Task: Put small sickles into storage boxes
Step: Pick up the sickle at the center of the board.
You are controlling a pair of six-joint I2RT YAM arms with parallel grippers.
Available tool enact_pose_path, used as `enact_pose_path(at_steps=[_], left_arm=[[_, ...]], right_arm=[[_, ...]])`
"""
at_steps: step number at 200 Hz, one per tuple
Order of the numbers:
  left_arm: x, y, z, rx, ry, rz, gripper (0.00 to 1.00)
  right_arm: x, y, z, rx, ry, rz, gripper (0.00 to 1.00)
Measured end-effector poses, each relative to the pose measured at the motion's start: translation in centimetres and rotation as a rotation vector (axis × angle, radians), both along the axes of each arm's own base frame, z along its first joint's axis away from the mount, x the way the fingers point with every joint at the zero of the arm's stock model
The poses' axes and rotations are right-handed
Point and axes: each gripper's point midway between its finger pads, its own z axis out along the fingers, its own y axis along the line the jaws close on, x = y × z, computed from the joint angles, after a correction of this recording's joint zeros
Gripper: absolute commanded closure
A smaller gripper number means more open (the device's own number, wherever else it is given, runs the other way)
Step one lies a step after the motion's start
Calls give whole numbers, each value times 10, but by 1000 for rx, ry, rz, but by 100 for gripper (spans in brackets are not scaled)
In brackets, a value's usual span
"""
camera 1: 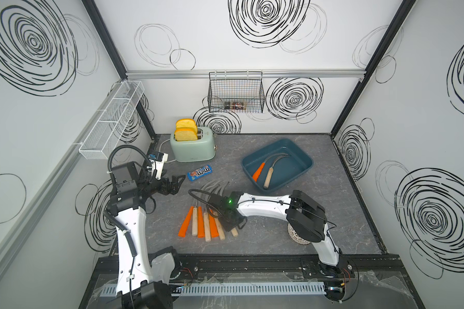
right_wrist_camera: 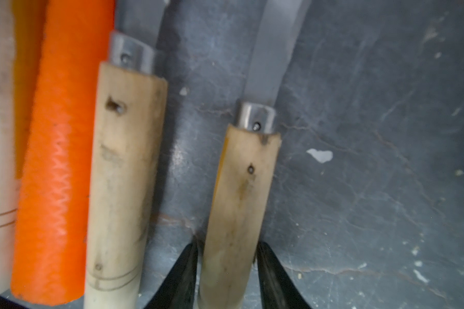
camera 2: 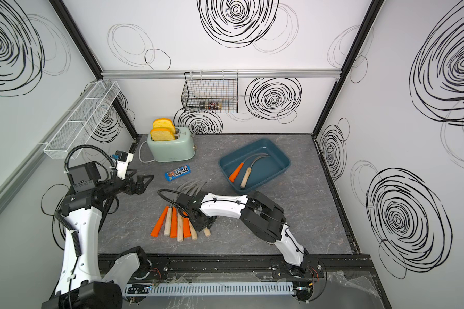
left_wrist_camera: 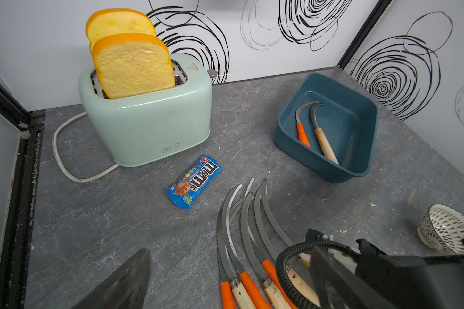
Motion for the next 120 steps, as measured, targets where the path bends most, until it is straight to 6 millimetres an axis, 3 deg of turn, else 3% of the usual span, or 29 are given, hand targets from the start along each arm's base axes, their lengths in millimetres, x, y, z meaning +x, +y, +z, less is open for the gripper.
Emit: enact_pose_path(at_steps=[73, 120], left_arm=[[4, 0, 26, 18, -54, -7, 4], [5, -2, 24, -1, -45, -22, 4]], right_arm=[[0, 0, 0, -1, 1, 0, 60], [-6, -6, 0, -3, 18, 3, 60]])
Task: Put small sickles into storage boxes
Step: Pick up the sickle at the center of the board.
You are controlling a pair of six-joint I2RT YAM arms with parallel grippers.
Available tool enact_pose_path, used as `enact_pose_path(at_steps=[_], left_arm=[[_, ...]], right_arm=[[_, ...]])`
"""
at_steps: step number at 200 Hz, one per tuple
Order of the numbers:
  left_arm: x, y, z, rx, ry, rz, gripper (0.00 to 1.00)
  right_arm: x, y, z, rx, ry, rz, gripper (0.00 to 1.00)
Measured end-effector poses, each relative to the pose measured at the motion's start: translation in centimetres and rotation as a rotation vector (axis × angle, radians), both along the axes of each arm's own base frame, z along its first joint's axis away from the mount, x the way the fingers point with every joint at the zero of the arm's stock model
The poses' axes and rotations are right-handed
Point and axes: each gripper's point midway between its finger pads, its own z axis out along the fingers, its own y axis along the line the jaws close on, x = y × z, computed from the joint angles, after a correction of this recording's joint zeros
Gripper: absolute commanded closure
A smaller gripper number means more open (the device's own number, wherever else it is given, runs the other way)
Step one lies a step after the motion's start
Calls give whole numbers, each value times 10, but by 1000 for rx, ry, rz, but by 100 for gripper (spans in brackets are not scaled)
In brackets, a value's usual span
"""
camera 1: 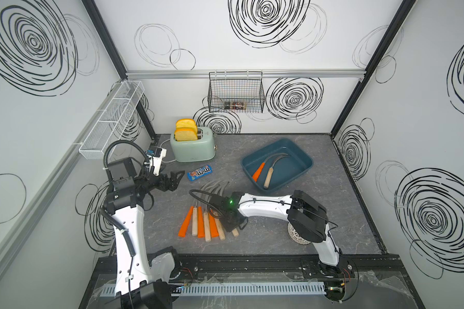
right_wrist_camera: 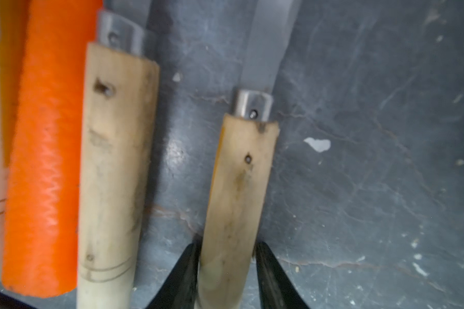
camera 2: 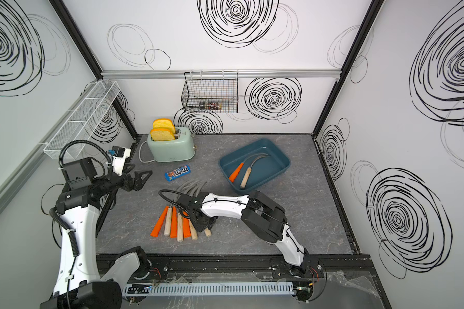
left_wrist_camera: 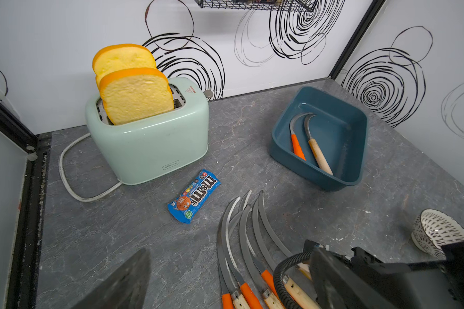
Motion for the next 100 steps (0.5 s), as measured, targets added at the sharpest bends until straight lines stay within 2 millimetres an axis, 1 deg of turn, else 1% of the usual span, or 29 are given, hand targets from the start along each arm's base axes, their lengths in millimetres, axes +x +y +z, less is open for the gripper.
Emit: enact_pose_path(at_steps=[56, 100], left_arm=[[-2, -1, 1, 1, -2, 0, 4], [-5, -2, 1, 1, -1, 0, 4]], right_arm=[[-4, 0, 0, -8, -1, 9, 61], [-6, 0, 0, -13, -4, 14, 65]])
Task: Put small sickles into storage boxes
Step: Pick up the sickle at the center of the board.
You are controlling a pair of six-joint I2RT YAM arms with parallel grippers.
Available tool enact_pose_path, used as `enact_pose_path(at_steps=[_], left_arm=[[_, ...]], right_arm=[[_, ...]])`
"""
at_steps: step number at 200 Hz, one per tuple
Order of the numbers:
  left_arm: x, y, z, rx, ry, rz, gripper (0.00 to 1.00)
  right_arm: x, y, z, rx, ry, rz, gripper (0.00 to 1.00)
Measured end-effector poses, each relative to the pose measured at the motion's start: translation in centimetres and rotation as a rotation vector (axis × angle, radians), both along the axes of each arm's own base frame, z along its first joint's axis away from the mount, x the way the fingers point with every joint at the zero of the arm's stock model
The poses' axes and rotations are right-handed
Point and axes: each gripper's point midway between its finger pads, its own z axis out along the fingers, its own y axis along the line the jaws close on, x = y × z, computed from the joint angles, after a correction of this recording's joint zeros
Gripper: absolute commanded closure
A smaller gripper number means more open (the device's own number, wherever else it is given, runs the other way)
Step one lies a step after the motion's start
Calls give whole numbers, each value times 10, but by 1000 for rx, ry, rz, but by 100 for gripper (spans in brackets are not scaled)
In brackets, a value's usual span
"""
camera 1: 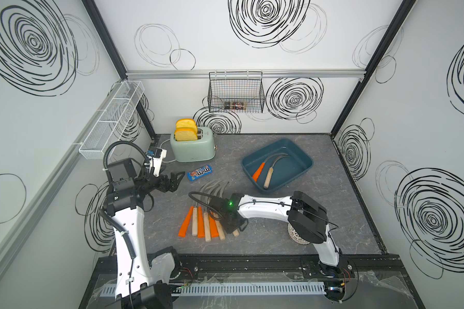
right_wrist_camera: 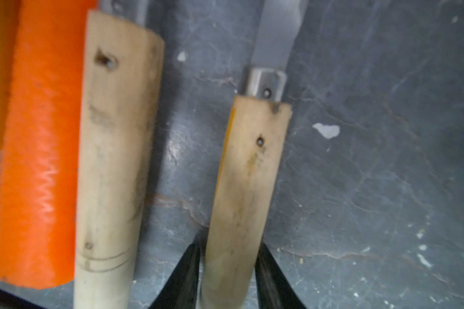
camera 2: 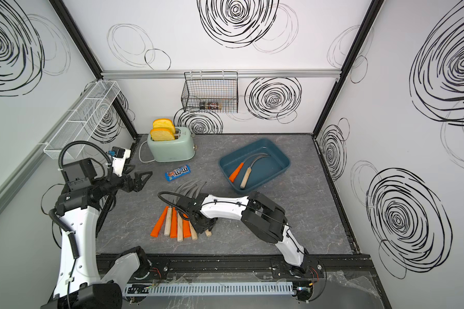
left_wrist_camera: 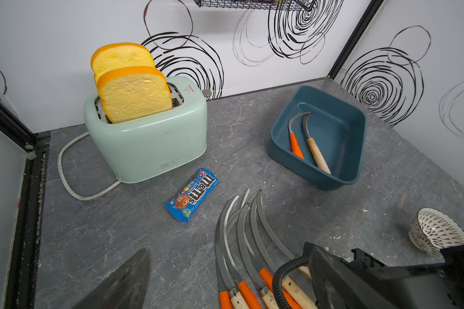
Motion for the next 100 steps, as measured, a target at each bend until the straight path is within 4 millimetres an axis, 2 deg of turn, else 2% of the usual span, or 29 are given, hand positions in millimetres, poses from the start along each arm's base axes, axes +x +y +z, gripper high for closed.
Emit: enact_pose_path(at_steps=[100], left_arm=[[-1, 0, 0, -1, 0, 0, 4]], right_arm=[[0, 0, -1, 4, -4, -13, 82]])
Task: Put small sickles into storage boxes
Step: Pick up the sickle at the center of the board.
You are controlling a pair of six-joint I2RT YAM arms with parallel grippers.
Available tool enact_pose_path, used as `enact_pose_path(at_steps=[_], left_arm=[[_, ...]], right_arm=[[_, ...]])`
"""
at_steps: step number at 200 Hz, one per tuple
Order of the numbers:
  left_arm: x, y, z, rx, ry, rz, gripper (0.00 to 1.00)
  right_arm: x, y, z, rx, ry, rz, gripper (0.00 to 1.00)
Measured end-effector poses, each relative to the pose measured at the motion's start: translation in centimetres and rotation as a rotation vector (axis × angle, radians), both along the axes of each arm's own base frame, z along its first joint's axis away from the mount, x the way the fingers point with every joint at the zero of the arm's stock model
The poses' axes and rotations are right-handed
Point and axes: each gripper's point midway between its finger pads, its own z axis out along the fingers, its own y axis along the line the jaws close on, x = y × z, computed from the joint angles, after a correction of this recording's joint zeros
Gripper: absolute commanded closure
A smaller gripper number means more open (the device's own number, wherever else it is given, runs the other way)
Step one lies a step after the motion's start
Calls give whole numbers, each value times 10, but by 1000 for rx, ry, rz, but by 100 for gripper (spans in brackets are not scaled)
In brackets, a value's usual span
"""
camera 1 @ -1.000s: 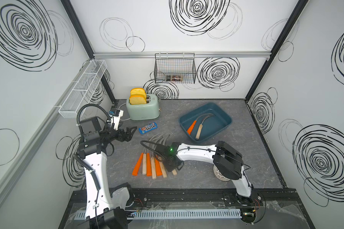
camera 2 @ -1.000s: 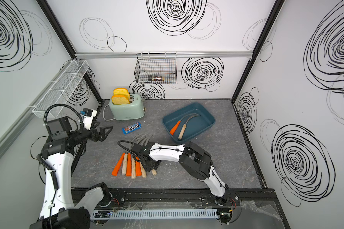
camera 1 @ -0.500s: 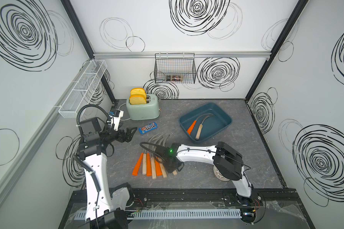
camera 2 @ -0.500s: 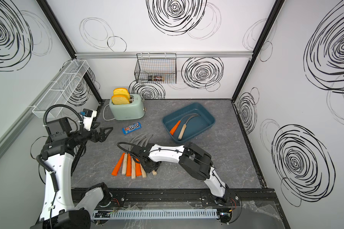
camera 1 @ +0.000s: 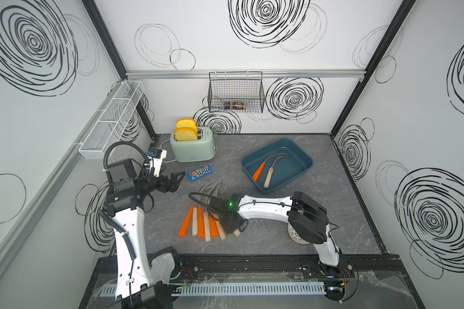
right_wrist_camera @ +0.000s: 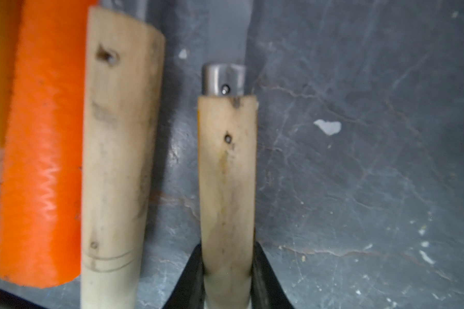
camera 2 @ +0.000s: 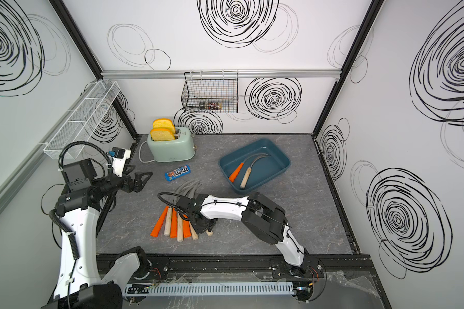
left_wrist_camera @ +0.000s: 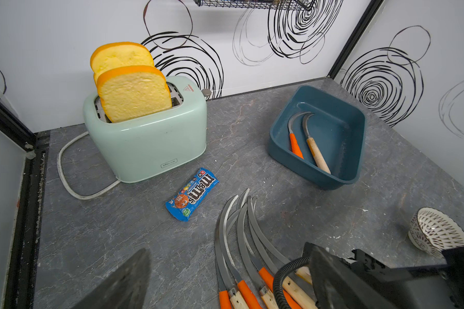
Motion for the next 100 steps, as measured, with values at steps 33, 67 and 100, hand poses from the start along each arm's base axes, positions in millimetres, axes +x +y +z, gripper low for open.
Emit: enact_pose_path(at_steps=[33, 67, 100], left_arm=[[0, 0, 0, 0, 0, 0, 4], [0, 0, 0, 0, 0, 0, 4], [0, 0, 0, -2, 1, 2, 4]], right_arm=[[2, -1, 0, 6, -1, -7, 94], [4, -2, 1, 23, 4, -14, 100], [4, -2, 2, 40, 15, -19, 100]])
